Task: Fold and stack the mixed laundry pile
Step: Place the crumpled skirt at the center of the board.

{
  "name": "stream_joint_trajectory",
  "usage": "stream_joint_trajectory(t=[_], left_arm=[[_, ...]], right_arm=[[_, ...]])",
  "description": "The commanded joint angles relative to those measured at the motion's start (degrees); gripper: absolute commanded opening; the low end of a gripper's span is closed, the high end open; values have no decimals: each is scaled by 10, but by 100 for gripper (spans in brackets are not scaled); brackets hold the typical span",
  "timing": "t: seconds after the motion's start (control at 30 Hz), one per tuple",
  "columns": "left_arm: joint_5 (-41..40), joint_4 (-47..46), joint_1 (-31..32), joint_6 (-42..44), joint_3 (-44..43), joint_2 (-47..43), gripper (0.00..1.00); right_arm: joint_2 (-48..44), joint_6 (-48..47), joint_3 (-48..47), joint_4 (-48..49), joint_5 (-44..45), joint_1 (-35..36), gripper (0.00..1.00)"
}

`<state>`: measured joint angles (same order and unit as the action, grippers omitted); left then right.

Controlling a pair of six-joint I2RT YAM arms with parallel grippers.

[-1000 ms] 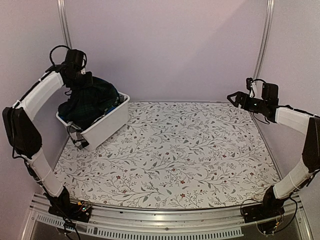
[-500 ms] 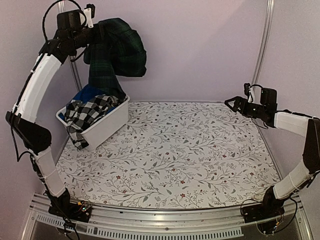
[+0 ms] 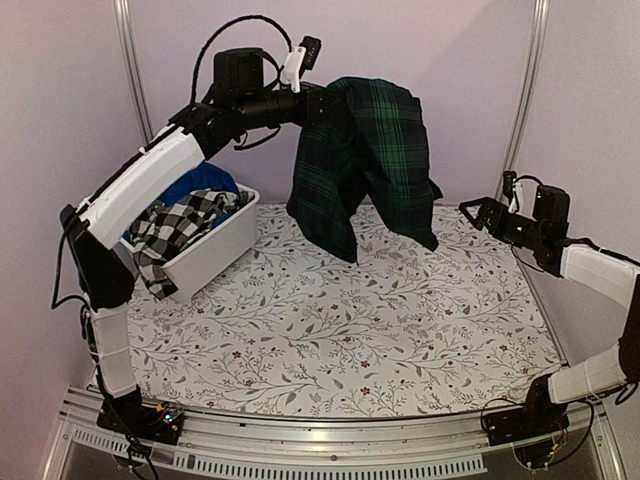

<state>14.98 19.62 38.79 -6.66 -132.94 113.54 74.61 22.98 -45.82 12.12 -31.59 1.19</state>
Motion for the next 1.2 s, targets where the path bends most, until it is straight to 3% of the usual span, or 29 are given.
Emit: stream_joint_trajectory(t=[0.0,0.17,0.3,0.63,0.73,0.87,1.0,1.17], left_arm=[[97,-63,3,-26,85,3,0],[172,-111,2,-40,254,-1,0],[135,-92,-4,-37,317,40,0],[55,29,-102,-154,157,207,1],[47,56,-127,-175,99,250,12],[88,75,-145,-168,62,271,45],[56,48,-128,-125,151,188,71],[-17,-12,-95,-92,321,31,82]], right_arm=[[-38,16,34,8,24,4,99],[-74,27,77,8,13,5,99],[-73,31,96,7,-7,14,99],[-18,-3,85,-29,4,139,91],[5,-19,74,-51,20,176,91],[45,-34,51,-76,48,220,92],[95,-38,20,-83,82,249,93],[143,-44,-28,-80,96,288,92]])
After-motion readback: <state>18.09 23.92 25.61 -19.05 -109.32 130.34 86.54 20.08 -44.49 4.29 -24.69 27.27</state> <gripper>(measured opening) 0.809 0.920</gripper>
